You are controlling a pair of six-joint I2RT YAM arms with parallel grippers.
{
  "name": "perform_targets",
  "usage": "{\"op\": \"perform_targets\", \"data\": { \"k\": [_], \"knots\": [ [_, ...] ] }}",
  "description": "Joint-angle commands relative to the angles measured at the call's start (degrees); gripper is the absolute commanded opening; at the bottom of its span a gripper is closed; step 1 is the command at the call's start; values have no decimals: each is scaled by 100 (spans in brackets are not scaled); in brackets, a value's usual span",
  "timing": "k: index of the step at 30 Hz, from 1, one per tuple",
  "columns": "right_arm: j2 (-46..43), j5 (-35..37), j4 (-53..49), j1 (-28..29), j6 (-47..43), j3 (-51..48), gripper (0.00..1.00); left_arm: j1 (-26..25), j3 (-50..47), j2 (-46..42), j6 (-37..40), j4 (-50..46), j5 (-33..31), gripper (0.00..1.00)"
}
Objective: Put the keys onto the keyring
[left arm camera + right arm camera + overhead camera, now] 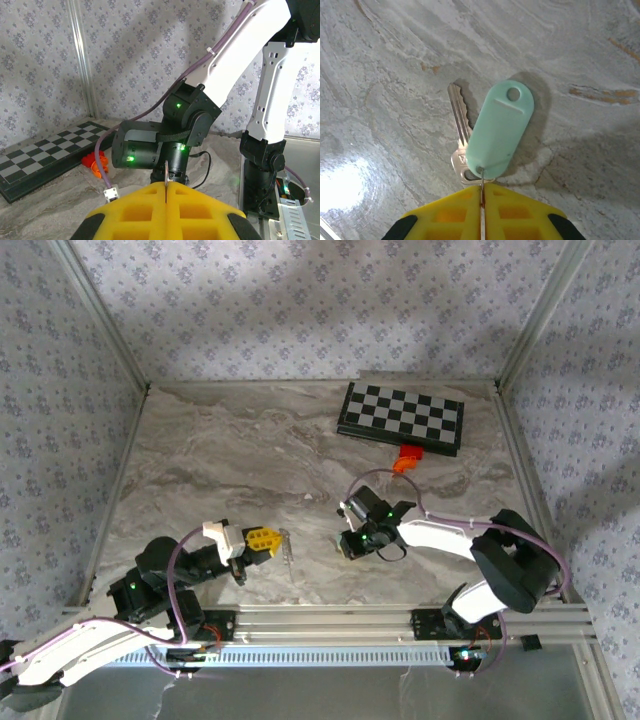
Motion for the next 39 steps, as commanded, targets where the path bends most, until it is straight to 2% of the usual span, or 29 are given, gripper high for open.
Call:
{"op": "perform_targets", "data": {
  "k": [1, 5, 14, 22, 30, 34, 39],
  "knots": [
    [64, -83, -31, 34, -104, 148, 7, 8, 54, -23, 44, 247, 96, 0],
    [52, -20, -177, 43, -150, 211, 0, 8, 53, -20, 46, 249, 93, 0],
    [-103, 566, -1247, 343, -586, 653, 0, 8, 43, 18, 73, 258, 83, 0],
    [-1918, 835, -979, 712, -1444, 466, 0, 17, 174, 186, 108, 250, 229, 0],
    [-3804, -199, -757, 938, -2645, 618, 0, 14, 403, 429, 87, 221, 487, 0],
    [-3942, -665, -1086, 925, -2948, 1090, 0, 10, 508, 613, 147, 282, 692, 0],
    [-3596, -1332, -1475, 964, -3161, 1736, 0, 8, 706, 997, 302, 292, 996, 0]
  ]
}}
